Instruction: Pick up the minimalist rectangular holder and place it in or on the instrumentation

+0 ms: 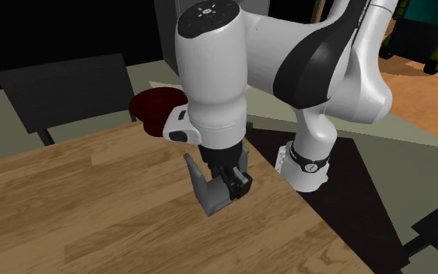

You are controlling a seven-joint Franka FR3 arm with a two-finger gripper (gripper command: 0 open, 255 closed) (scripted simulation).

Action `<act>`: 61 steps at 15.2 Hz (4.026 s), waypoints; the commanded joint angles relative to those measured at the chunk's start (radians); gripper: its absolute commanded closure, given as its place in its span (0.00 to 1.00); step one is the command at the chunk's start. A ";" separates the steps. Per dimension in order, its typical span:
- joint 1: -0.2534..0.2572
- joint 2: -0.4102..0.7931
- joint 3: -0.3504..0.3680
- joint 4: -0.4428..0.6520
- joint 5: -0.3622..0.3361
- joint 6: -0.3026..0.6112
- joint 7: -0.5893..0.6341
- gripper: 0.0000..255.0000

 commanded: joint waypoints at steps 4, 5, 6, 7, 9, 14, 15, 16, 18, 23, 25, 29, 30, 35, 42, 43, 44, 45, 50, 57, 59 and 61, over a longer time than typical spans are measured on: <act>0.000 -0.033 0.012 0.043 0.005 -0.076 0.001 1.00; 0.000 -0.039 0.015 0.052 0.006 -0.091 0.001 1.00; 0.001 -0.045 0.017 0.062 0.007 -0.107 0.001 1.00; 0.001 -0.050 0.020 0.072 0.009 -0.122 0.001 1.00; 0.001 -0.060 0.024 0.092 0.011 -0.152 0.001 1.00; 0.003 -0.079 0.035 0.146 0.018 -0.225 0.000 1.00; 0.004 -0.081 0.037 0.158 0.019 -0.239 0.000 1.00; 0.004 -0.084 0.039 0.169 0.020 -0.253 0.000 1.00; 0.005 -0.088 0.043 0.193 0.023 -0.281 -0.001 1.00; 0.008 -0.095 0.053 0.255 0.030 -0.350 -0.002 1.00; 0.009 -0.096 0.056 0.281 0.033 -0.377 -0.003 1.00; -0.025 -0.115 0.001 0.270 -0.012 -0.377 -0.072 1.00; -0.036 -0.119 -0.018 0.268 -0.026 -0.376 -0.095 1.00; -0.086 -0.120 -0.119 0.273 -0.098 -0.363 -0.214 1.00; -0.135 -0.069 -0.274 0.327 -0.177 -0.327 -0.387 1.00; -0.140 -0.057 -0.297 0.338 -0.185 -0.320 -0.413 1.00; -0.143 -0.043 -0.322 0.351 -0.192 -0.313 -0.439 1.00; -0.145 -0.028 -0.347 0.365 -0.198 -0.306 -0.466 1.00; -0.142 0.067 -0.482 0.450 -0.203 -0.263 -0.606 1.00; -0.118 0.184 -0.622 0.501 -0.166 -0.181 -0.733 1.00; -0.116 0.193 -0.632 0.481 -0.165 -0.152 -0.734 1.00; -0.114 0.199 -0.638 0.470 -0.163 -0.137 -0.735 1.00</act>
